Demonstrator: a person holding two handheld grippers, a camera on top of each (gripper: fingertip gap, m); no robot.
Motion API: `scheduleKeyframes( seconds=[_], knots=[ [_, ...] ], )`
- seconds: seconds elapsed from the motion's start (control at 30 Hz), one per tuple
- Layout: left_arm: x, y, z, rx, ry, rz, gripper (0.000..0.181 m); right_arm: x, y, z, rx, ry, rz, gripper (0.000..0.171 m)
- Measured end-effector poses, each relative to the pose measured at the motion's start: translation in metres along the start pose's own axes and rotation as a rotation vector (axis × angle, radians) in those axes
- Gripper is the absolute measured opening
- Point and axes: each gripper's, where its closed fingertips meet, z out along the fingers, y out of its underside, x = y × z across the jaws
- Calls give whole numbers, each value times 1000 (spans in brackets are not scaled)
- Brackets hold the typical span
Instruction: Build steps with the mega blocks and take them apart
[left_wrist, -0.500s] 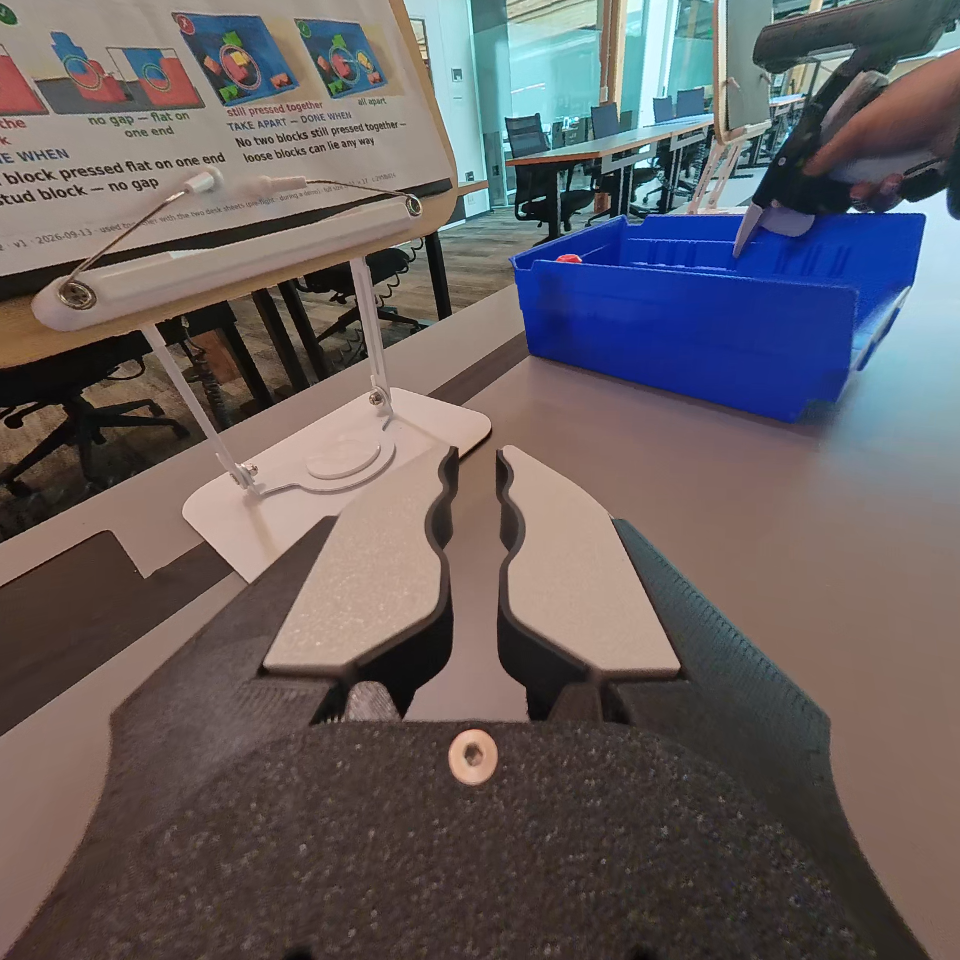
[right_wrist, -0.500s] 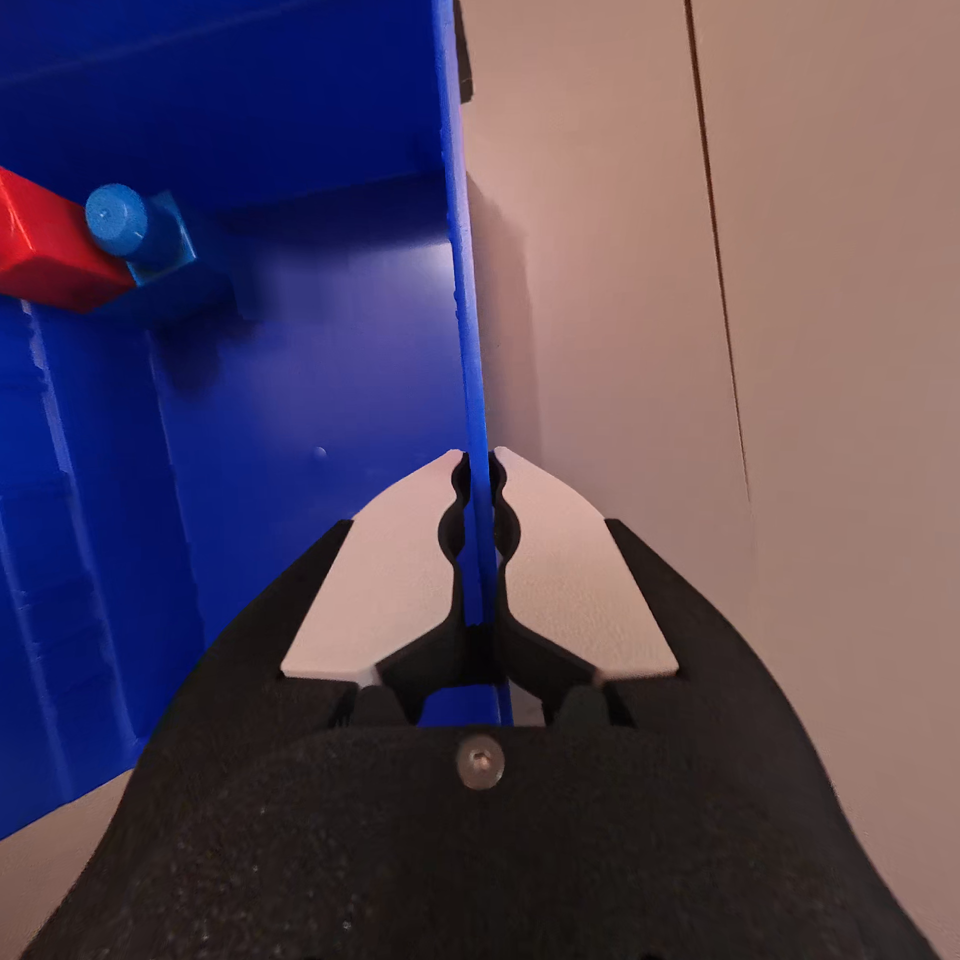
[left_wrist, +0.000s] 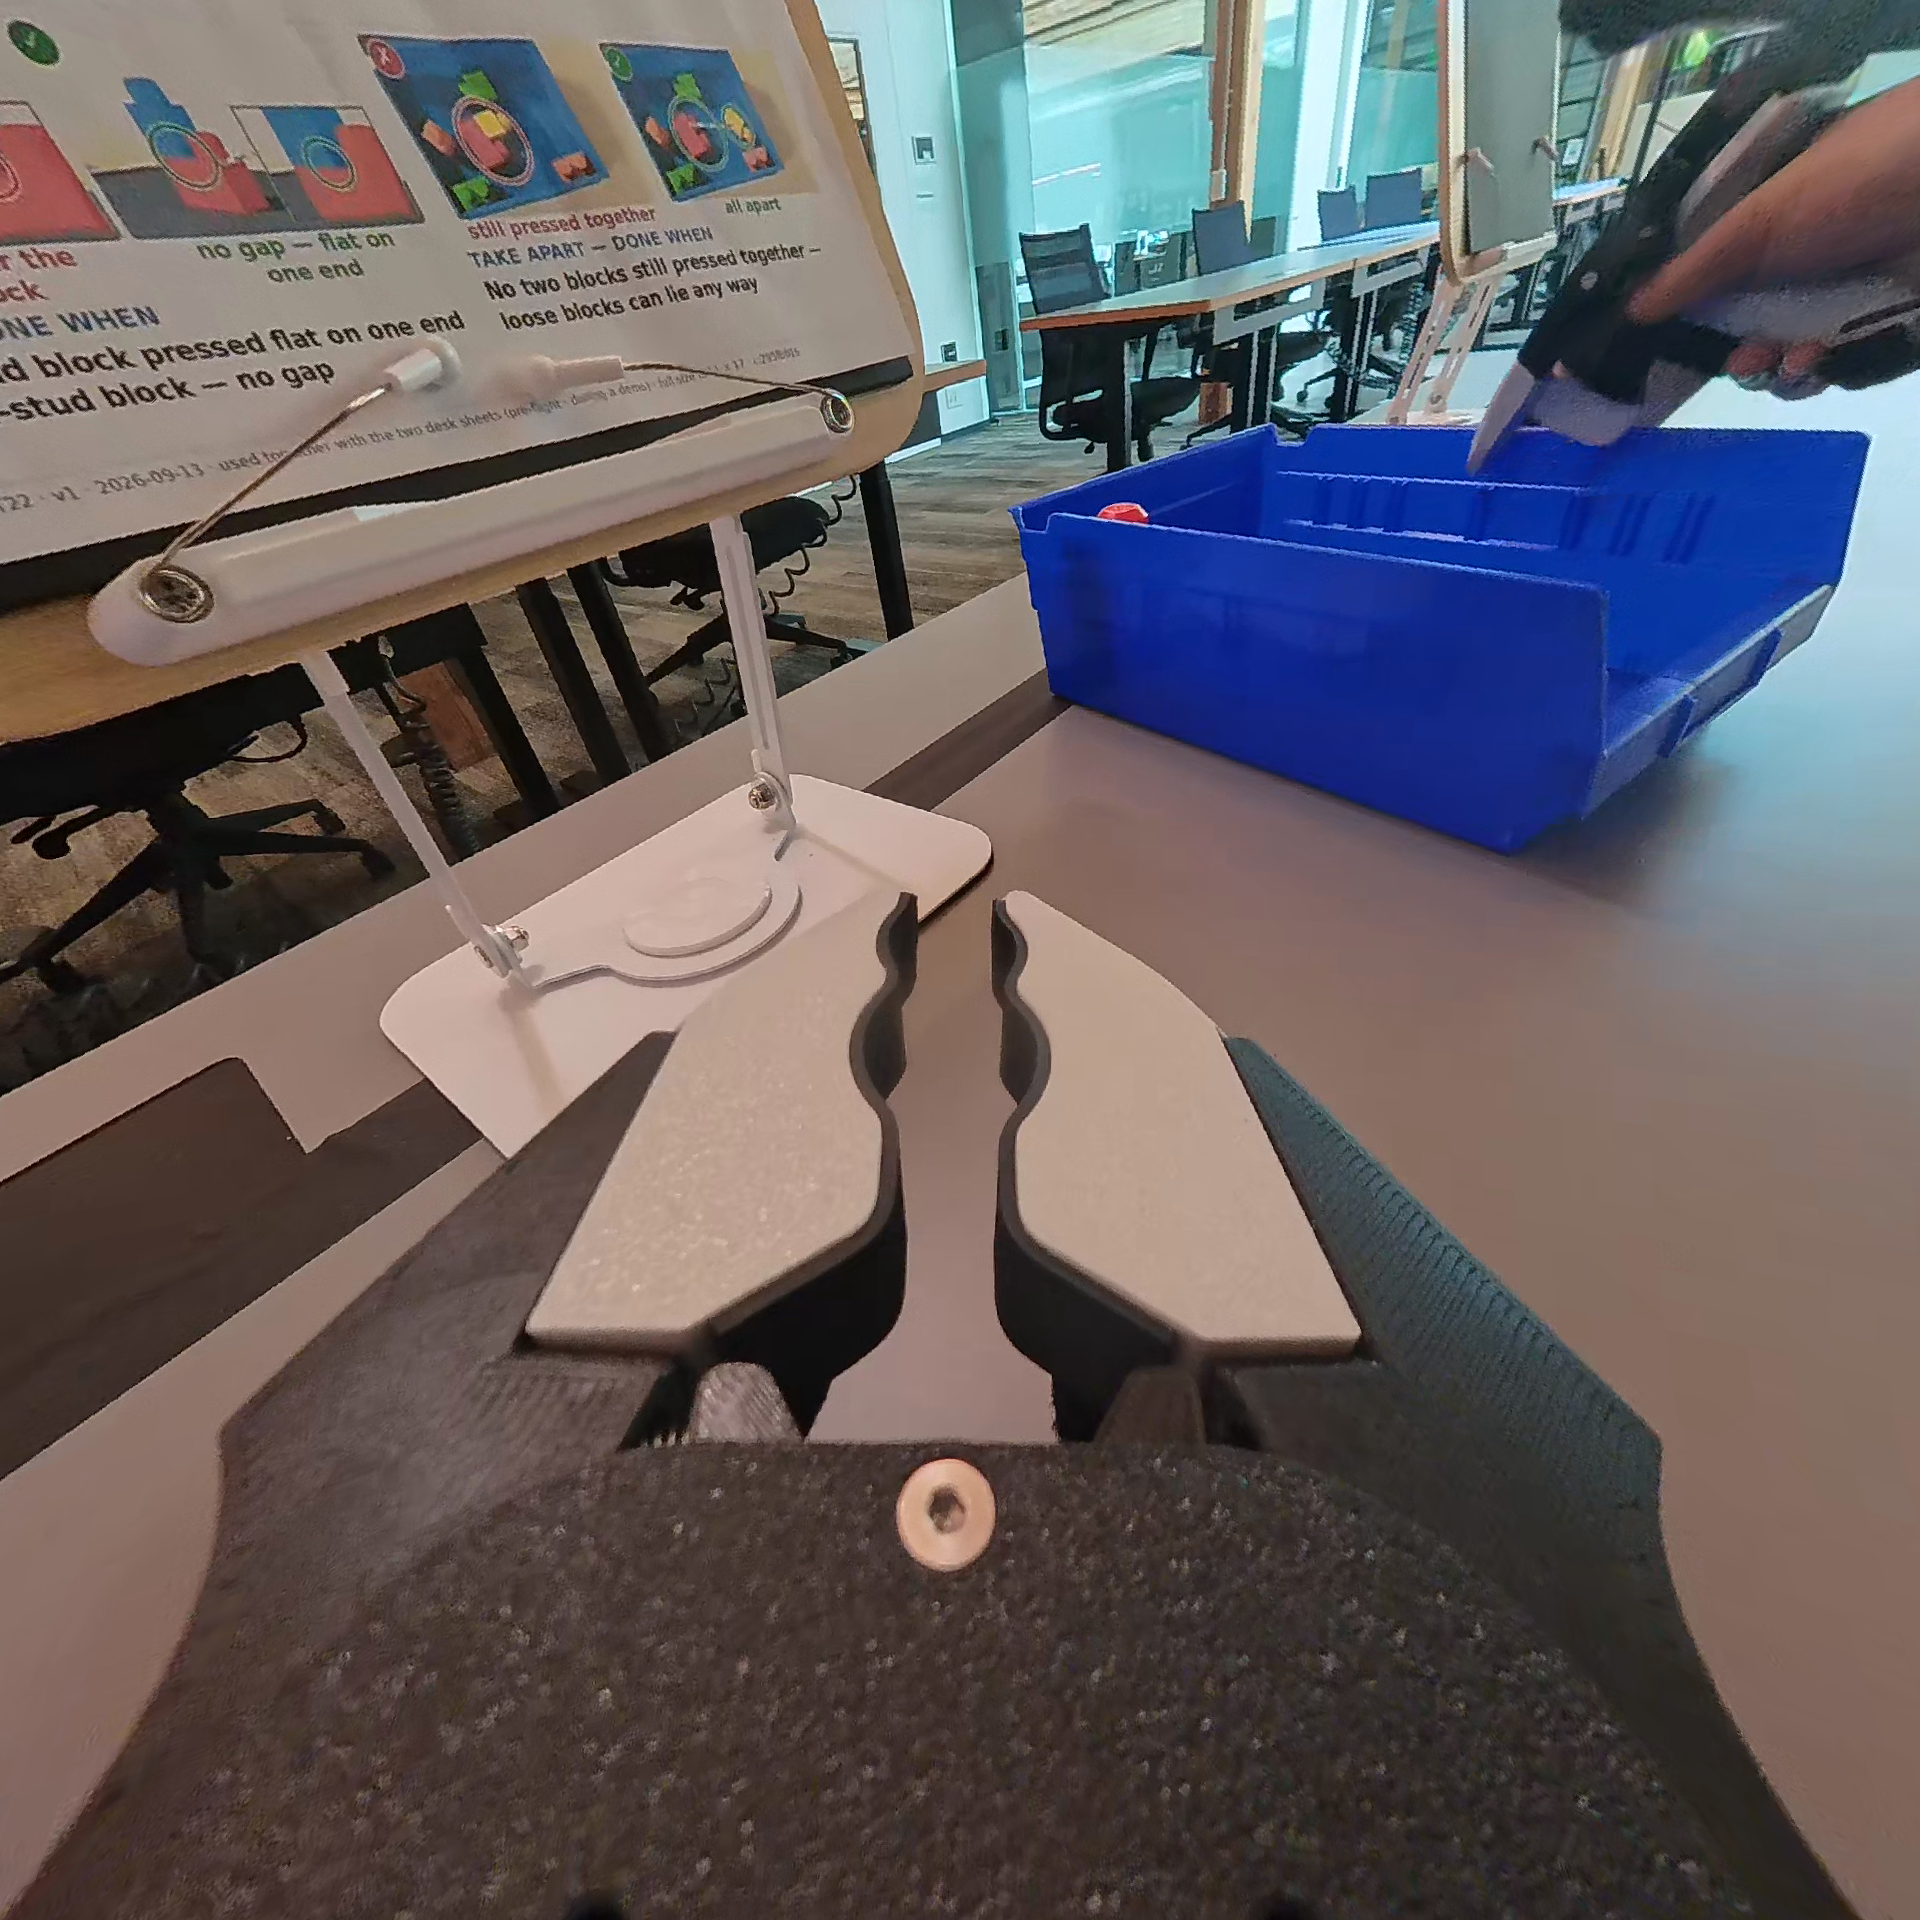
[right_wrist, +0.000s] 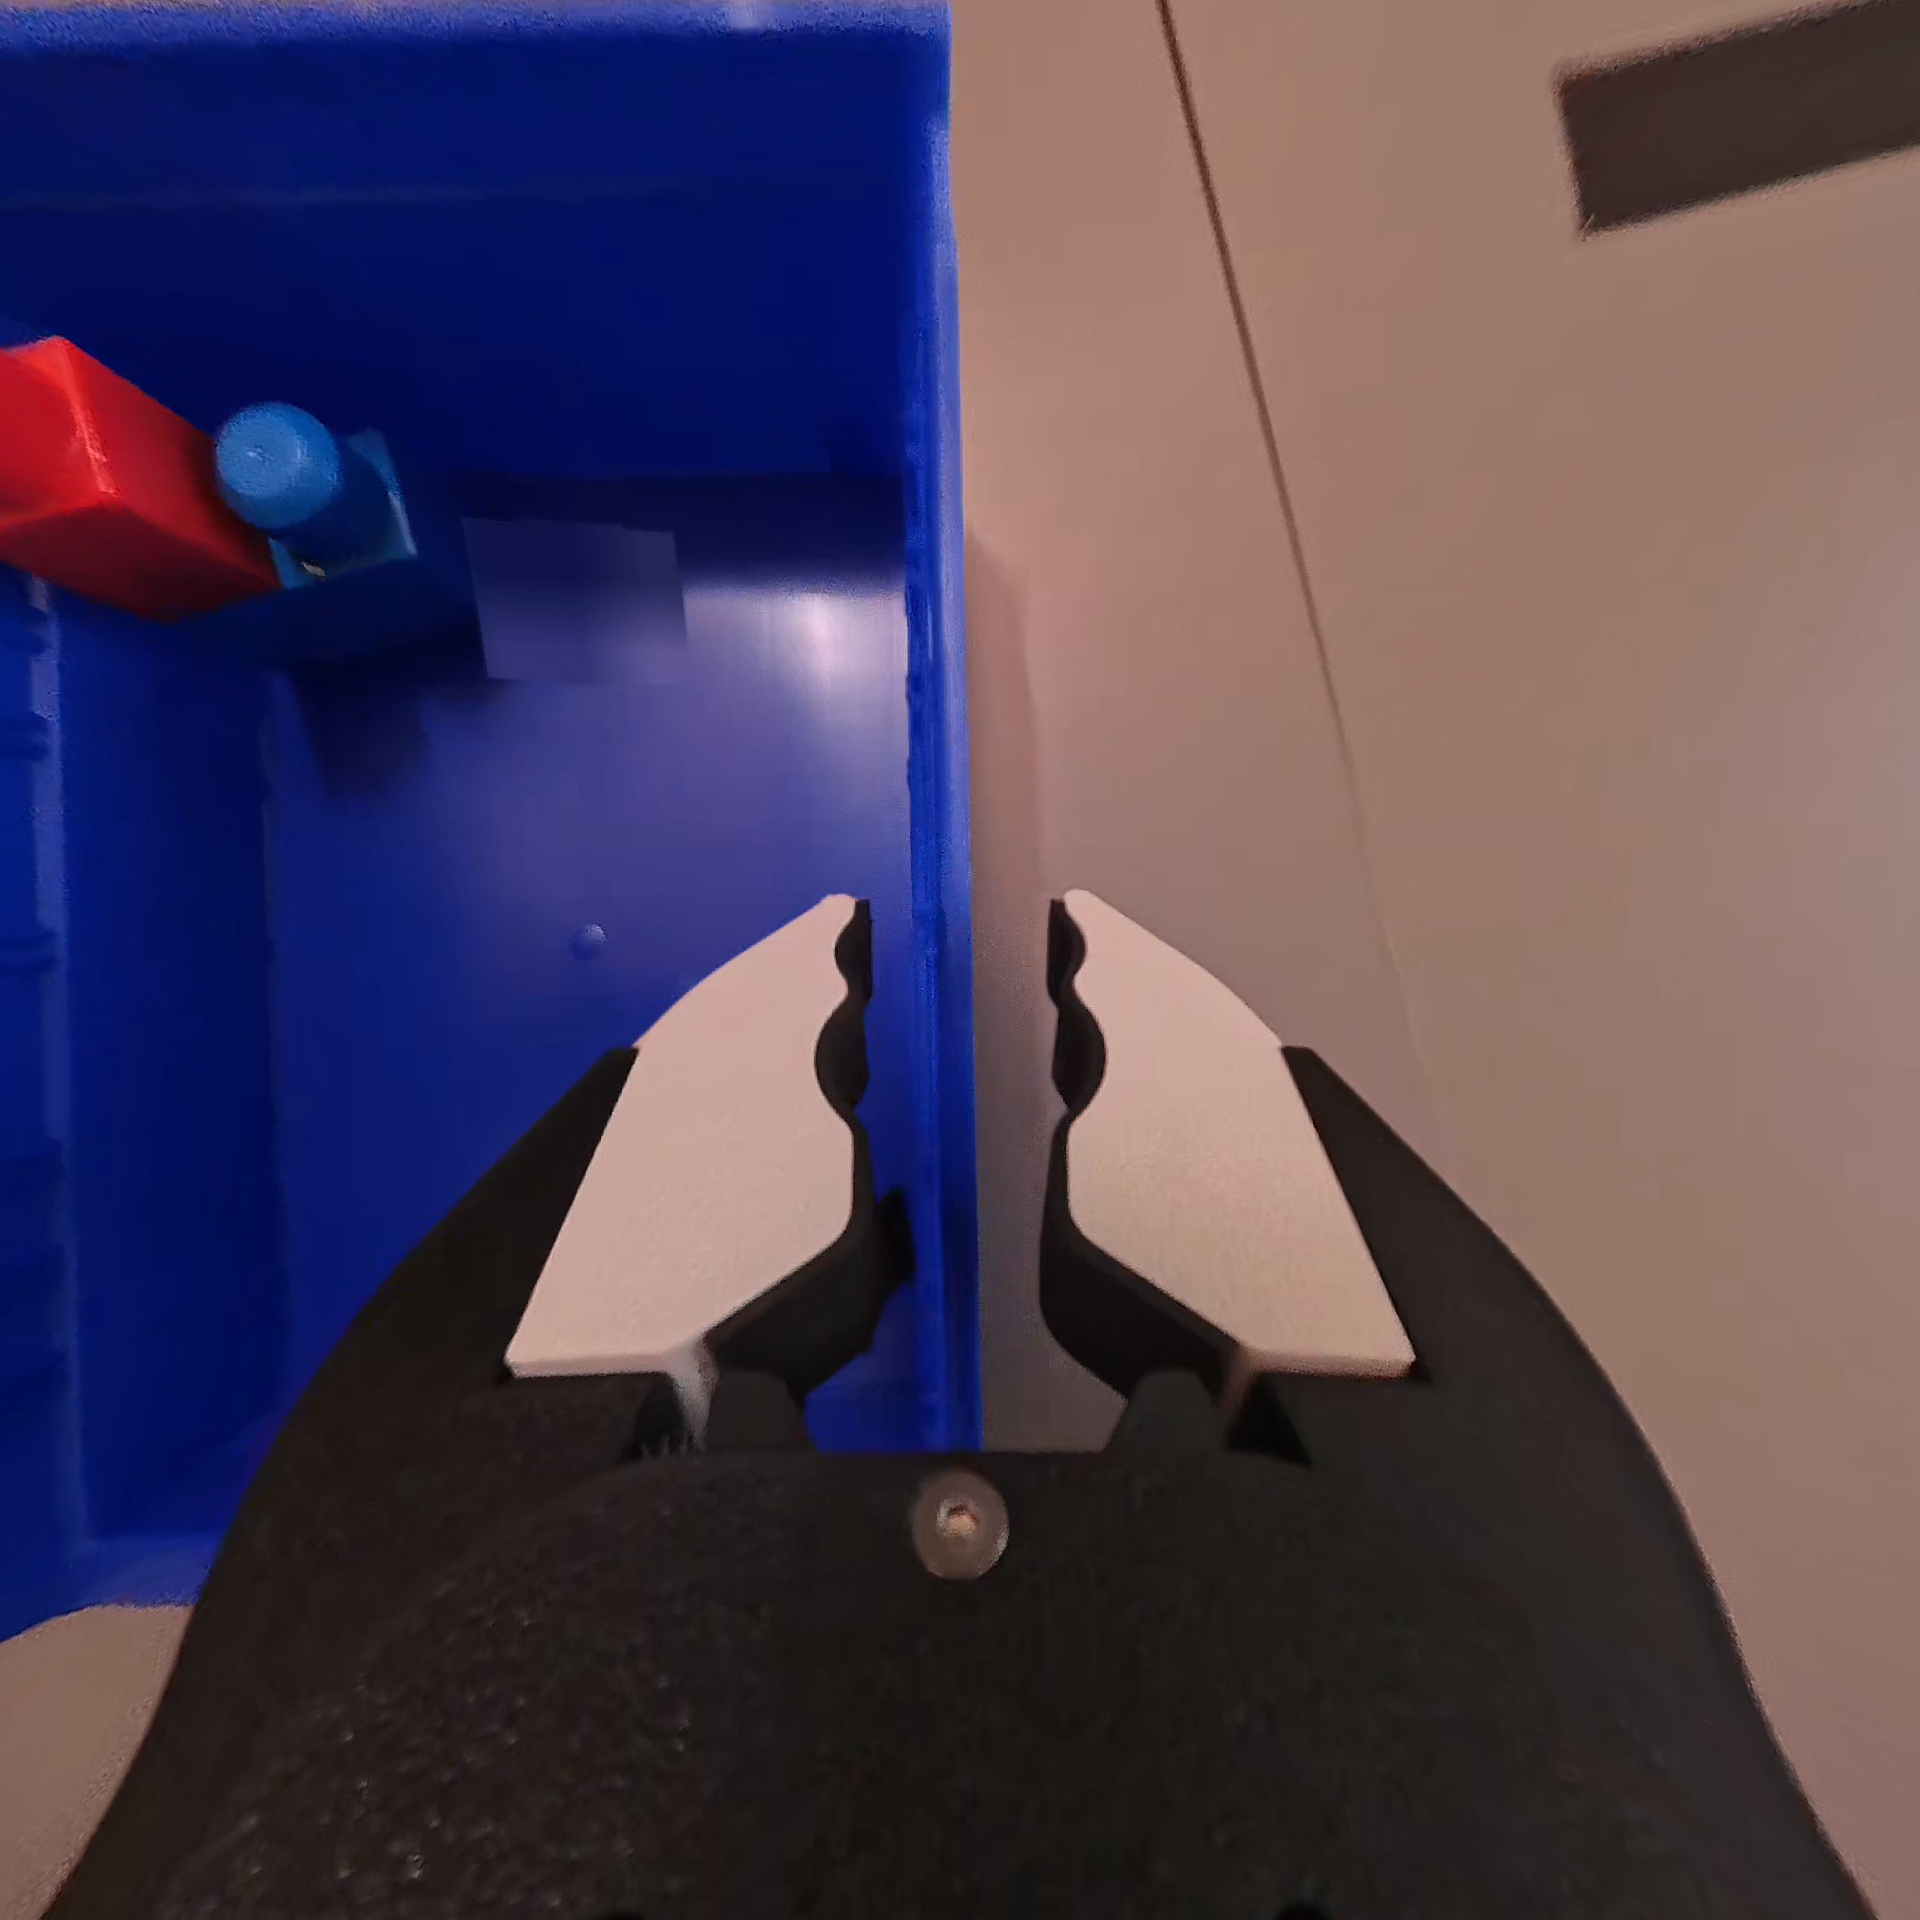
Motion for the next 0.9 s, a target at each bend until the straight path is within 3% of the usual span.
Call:
scheduleKeyframes(
  seconds=[0.1, 0.2, 0.3, 0.4, 0.67, 0.8, 0.9],
  knots=[
    [-2, 1, 0, -2, -7, -1, 13, -23, -31, -30, 214, -14, -96, 37],
    [-4, 0, 0, 2, -22, -1, 11, -85, -54, -80, 486, -155, -206, 37],
    [-7, 1, -1, 0, -47, 6, 6, -155, -53, -132, 721, -322, -274, 35],
    [-10, 0, -2, 3, -75, 15, 0, -214, -35, -160, 860, -458, -284, 29],
    [-32, -15, -12, 55, -205, 2, 0, -325, 47, -135, 871, -633, -328, 3],
    [-40, -32, -22, 82, -260, -22, 0, -346, 83, -106, 853, -667, -384, 0],
    [-48, -61, -36, 111, -305, -25, 0, -353, 91, -106, 844, -710, -415, 0]
  ],
)
